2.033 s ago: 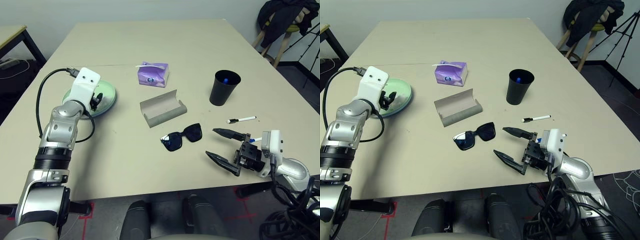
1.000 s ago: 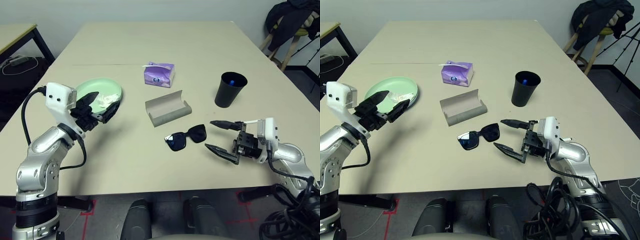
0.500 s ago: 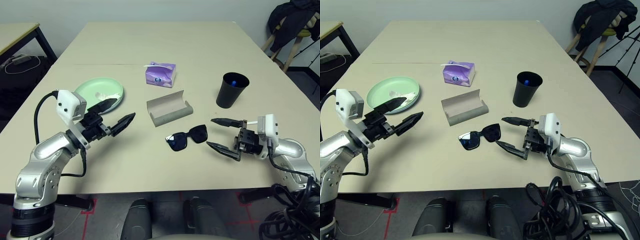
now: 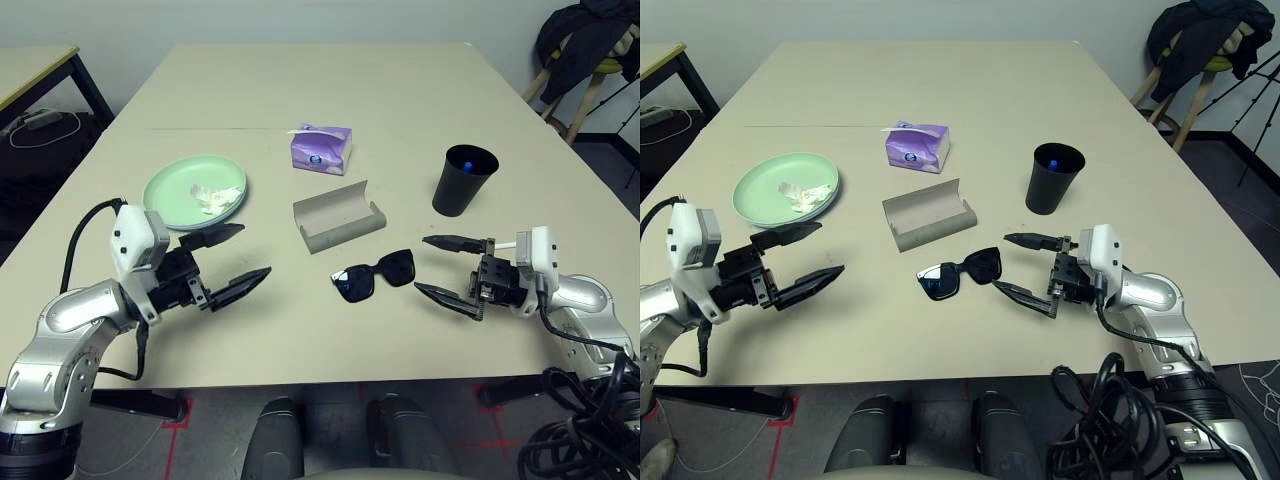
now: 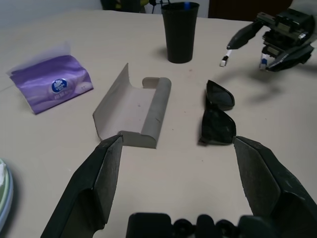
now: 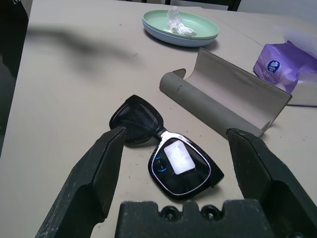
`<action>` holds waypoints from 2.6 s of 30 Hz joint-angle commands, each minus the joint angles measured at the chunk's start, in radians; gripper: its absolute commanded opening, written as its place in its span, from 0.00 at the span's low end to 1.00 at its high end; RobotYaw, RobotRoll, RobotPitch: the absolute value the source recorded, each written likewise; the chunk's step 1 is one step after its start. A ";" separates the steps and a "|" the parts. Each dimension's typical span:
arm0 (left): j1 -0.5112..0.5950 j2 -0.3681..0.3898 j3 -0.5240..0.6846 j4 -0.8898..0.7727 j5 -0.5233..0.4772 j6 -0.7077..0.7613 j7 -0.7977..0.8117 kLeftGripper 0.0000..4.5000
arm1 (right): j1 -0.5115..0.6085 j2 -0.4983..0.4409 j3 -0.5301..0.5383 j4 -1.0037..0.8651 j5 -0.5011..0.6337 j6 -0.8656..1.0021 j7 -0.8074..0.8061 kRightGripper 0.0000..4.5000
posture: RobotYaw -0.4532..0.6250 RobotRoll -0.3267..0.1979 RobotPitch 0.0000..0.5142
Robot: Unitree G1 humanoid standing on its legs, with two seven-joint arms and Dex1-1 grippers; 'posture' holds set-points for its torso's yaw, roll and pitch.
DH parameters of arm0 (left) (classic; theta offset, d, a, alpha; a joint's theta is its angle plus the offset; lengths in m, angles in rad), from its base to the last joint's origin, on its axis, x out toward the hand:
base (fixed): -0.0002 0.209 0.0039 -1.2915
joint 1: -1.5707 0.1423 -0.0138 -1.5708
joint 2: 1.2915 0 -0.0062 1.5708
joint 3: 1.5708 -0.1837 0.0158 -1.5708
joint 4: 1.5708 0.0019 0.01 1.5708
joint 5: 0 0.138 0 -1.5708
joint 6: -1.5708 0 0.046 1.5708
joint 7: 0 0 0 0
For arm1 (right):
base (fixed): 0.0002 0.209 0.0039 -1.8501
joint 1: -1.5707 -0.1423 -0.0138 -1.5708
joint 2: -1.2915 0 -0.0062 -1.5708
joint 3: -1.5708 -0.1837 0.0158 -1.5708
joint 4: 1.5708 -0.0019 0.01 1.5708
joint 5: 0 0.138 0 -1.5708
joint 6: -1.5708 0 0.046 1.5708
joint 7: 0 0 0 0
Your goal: Organize and tidy the items on the table.
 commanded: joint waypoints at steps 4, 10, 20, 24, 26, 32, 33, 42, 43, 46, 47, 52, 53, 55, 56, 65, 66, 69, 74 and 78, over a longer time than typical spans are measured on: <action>0.056 0.008 0.009 0.000 -0.014 -0.058 -0.049 1.00 | -0.001 -0.015 -0.009 0.003 0.003 0.001 0.012 1.00 | 0.52 0.62 0.13; 0.086 0.021 0.014 -0.004 -0.023 -0.098 -0.097 1.00 | -0.011 -0.024 -0.008 0.011 0.004 0.004 0.022 1.00 | 0.53 0.62 0.14; 0.068 0.040 0.000 0.006 -0.027 -0.141 -0.142 1.00 | -0.042 -0.036 0.002 0.043 -0.028 -0.019 0.038 1.00 | 0.54 0.62 0.14; 0.059 0.049 -0.005 0.034 -0.014 -0.162 -0.167 1.00 | -0.054 -0.050 0.008 0.009 -0.028 0.049 0.026 1.00 | 0.54 0.62 0.15; 0.062 0.051 -0.011 0.046 -0.008 -0.175 -0.175 1.00 | -0.060 -0.057 0.007 -0.032 -0.011 0.116 0.014 1.00 | 0.54 0.62 0.15; 0.057 0.050 -0.031 0.060 -0.004 -0.192 -0.187 1.00 | -0.082 -0.118 0.028 -0.141 -0.018 0.225 0.038 1.00 | 0.53 0.62 0.15; 0.053 0.052 -0.035 0.066 -0.001 -0.200 -0.192 1.00 | -0.087 -0.129 0.034 -0.145 -0.027 0.220 0.048 1.00 | 0.53 0.62 0.15; 0.042 0.050 -0.049 0.070 -0.005 -0.215 -0.183 1.00 | -0.154 -0.155 0.033 -0.182 -0.008 0.287 0.053 1.00 | 0.53 0.62 0.16; 0.042 0.049 -0.050 0.070 -0.005 -0.213 -0.181 1.00 | -0.170 -0.157 0.032 -0.197 0.003 0.328 0.042 1.00 | 0.53 0.62 0.17; 0.041 0.045 -0.055 0.069 -0.004 -0.214 -0.175 1.00 | -0.220 -0.138 0.008 -0.232 0.066 0.440 0.002 1.00 | 0.54 0.62 0.17; 0.041 0.043 -0.057 0.067 -0.003 -0.213 -0.172 1.00 | -0.232 -0.135 0.001 -0.237 0.088 0.468 -0.003 1.00 | 0.54 0.62 0.17; 0.040 0.030 -0.070 0.066 0.002 -0.218 -0.155 1.00 | -0.332 -0.194 0.078 -0.244 0.040 0.725 -0.076 1.00 | 0.54 0.62 0.18; 0.040 0.029 -0.072 0.063 0.001 -0.216 -0.151 1.00 | -0.352 -0.207 0.100 -0.245 0.027 0.763 -0.076 1.00 | 0.54 0.62 0.19; 0.039 0.028 -0.077 0.061 -0.002 -0.215 -0.145 1.00 | -0.404 -0.241 0.162 -0.250 0.003 0.834 -0.043 1.00 | 0.54 0.62 0.19; 0.039 0.026 -0.080 0.059 -0.001 -0.215 -0.142 1.00 | -0.424 -0.253 0.185 -0.251 -0.004 0.848 -0.021 1.00 | 0.55 0.62 0.19; 0.036 0.003 -0.102 0.043 0.005 -0.218 -0.100 1.00 | -0.531 -0.225 0.283 -0.236 -0.144 0.729 -0.006 1.00 | 0.57 0.62 0.20; 0.037 0.000 -0.103 0.041 0.006 -0.219 -0.094 1.00 | -0.543 -0.223 0.301 -0.232 -0.161 0.731 -0.001 1.00 | 0.57 0.62 0.20; 0.038 -0.009 -0.114 0.032 0.012 -0.221 -0.079 1.00 | -0.598 -0.218 0.382 -0.212 -0.237 0.722 0.033 1.00 | 0.57 0.62 0.20; 0.036 -0.018 -0.127 0.022 0.021 -0.221 -0.060 1.00 | -0.654 -0.203 0.461 -0.158 -0.357 0.554 0.067 1.00 | 0.58 0.62 0.20; 0.031 -0.019 -0.135 0.019 0.024 -0.221 -0.052 1.00 | -0.666 -0.192 0.490 -0.142 -0.412 0.457 0.105 1.00 | 0.59 0.62 0.20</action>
